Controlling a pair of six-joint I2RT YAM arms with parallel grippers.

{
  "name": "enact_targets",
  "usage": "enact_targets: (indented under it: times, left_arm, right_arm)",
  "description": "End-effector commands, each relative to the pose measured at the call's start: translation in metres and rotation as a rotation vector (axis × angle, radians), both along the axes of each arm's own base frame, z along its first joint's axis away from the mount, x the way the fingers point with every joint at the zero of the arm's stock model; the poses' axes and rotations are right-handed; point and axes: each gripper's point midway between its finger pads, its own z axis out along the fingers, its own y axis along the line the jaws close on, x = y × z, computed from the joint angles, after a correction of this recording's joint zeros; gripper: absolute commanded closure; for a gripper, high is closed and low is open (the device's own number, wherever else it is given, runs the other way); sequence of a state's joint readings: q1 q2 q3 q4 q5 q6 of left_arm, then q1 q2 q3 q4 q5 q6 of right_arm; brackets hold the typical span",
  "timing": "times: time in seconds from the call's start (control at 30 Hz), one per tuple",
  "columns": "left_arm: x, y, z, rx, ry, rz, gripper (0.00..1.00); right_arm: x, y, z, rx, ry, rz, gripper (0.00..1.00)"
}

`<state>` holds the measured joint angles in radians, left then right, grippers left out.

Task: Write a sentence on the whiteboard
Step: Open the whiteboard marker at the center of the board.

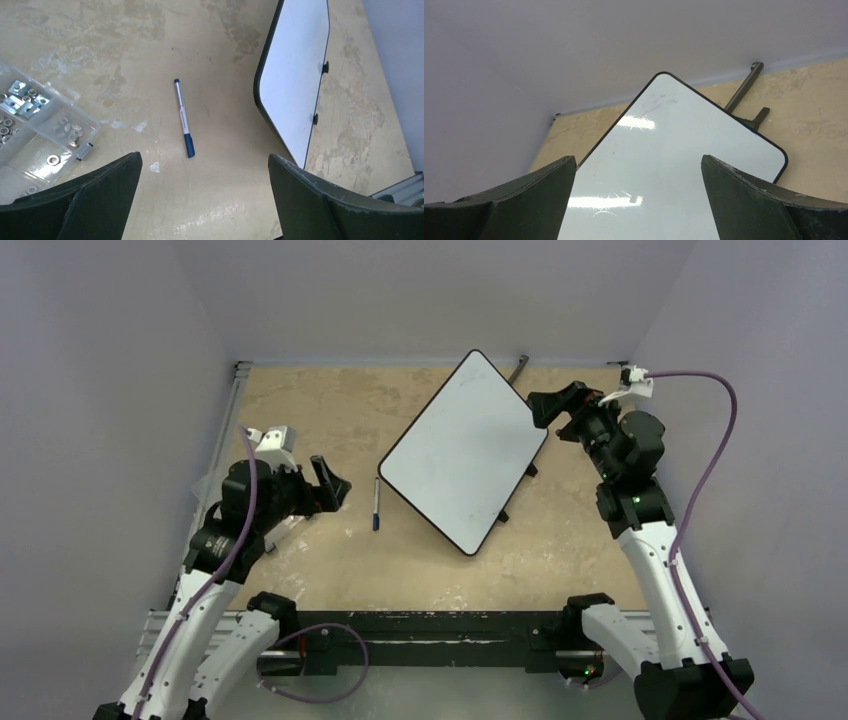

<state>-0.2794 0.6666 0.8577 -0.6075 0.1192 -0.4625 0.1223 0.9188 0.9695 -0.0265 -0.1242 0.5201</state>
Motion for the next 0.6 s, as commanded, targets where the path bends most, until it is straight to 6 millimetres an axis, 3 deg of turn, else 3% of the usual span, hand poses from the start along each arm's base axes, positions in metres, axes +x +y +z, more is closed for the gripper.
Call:
enact_targets:
  times: [0.0, 0.23, 0.57]
  left_arm:
    - [-0.002, -0.009, -0.019, -0.008, 0.05, 0.009, 0.03]
    - [-0.003, -0.02, -0.053, 0.023, 0.104, -0.008, 0.09]
    - [0.018, -0.03, -0.086, 0.131, 0.112, 0.011, 0.15]
  right_arm:
    - [-0.008, 0.002, 0.016, 0.003, -0.025, 0.013, 0.01]
    - [-0.015, 0.001, 0.015, -0.015, 0.007, 0.018, 0.01]
    - [-0.016, 0.004, -0.006, -0.081, 0.117, 0.053, 0.01]
